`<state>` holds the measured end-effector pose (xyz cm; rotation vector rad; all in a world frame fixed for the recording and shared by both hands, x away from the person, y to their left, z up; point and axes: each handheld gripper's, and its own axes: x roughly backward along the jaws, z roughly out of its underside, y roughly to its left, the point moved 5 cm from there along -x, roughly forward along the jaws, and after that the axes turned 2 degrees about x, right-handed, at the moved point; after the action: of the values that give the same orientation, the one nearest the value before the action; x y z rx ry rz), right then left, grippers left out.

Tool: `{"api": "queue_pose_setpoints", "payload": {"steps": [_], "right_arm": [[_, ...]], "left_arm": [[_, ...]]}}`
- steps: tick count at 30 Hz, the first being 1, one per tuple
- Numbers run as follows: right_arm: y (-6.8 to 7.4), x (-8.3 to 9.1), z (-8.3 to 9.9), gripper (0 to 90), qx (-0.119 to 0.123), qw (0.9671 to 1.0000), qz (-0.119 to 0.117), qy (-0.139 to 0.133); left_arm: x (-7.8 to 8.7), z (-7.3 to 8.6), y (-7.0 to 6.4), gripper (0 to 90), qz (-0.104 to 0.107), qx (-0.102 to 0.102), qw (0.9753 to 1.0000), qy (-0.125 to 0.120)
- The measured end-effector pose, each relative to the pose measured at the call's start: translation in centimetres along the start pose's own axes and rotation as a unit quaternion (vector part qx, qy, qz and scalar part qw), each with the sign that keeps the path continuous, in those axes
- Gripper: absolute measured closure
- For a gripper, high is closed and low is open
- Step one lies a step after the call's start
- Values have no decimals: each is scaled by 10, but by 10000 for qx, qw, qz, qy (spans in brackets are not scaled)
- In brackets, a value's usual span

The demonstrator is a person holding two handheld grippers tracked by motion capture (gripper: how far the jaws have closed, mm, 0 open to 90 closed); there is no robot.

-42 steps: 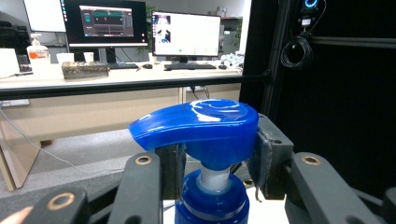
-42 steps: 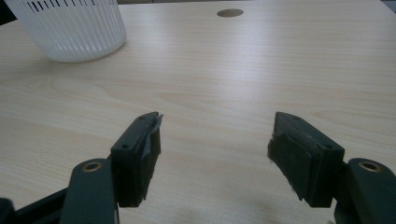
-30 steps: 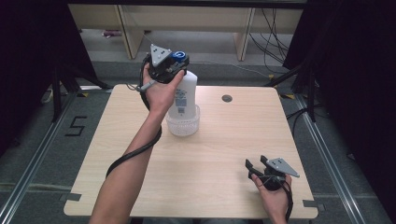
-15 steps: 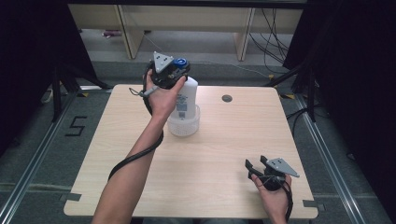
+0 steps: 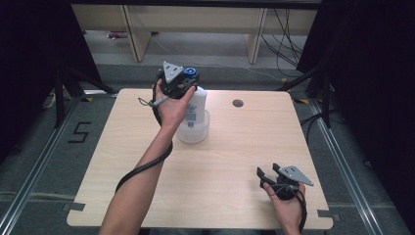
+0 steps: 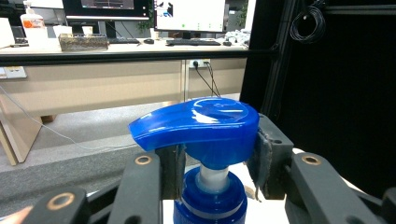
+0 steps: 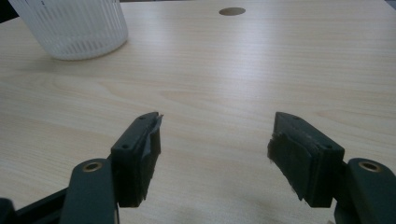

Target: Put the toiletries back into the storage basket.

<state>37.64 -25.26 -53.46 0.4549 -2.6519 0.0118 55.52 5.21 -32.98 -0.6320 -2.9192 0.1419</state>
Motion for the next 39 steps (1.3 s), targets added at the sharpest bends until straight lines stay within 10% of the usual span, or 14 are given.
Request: {"api": "queue_pose_setpoints", "payload": {"steps": [3,8,39], "right_arm": [[5,2,1,339,-283,9995,-26,141],[0,1,0,339,15,10000,1,23],[5,2,1,333,-204,9997,-55,115]], "left_arm": [[-1,4,0,599,27,3,10000,-1],[-4,11,1,599,57,14,10000,6],[-1,29,4,504,-98,-91,9999,96]]}}
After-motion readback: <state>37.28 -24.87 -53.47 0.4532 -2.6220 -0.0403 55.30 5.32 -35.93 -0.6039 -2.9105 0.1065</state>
